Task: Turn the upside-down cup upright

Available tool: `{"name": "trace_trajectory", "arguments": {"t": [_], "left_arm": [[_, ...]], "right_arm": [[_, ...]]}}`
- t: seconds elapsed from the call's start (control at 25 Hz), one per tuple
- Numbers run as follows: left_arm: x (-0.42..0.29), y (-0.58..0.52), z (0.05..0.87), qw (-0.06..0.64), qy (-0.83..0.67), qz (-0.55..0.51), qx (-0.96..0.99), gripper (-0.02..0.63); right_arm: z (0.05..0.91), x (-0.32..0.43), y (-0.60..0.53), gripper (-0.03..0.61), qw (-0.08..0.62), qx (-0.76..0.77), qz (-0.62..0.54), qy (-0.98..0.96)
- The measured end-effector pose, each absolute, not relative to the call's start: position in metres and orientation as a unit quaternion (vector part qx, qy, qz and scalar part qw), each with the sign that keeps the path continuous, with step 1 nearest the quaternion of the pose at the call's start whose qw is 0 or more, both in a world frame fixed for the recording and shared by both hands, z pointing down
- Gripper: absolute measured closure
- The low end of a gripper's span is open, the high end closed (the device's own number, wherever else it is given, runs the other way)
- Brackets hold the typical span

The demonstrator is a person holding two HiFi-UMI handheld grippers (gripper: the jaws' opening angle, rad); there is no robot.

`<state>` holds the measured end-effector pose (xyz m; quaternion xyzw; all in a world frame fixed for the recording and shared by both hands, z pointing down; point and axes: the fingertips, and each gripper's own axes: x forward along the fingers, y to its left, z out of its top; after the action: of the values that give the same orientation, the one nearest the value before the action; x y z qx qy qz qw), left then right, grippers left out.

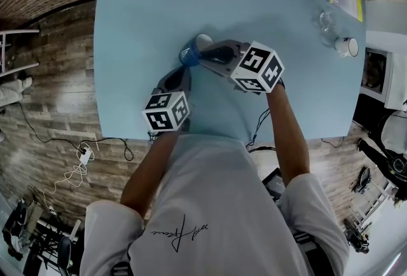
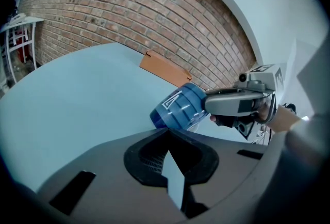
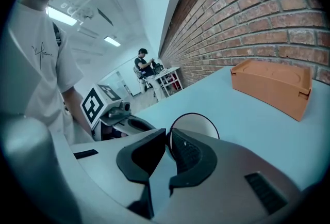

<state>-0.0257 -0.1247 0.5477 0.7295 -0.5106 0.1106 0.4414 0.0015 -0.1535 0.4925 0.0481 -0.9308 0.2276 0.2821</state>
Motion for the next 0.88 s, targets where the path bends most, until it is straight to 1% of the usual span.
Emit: {"name": "trace_trajectory", "arguments": {"t": [0.6, 0.88], "left_arm": [[-0.026, -0.123, 0.556, 0.446, -0.512, 0.117, 0.725, 0.604], [-0.027, -0.119, 0.561, 0.446, -0.512, 0.123, 0.724, 0.604]], "right_arm": [[0.493, -0.005, -0.141, 0.538, 0.293, 0.033, 0.216, -0.931], [0.494, -0.011, -0.133, 0.538, 0.319, 0.026, 0.176, -0.931]]}}
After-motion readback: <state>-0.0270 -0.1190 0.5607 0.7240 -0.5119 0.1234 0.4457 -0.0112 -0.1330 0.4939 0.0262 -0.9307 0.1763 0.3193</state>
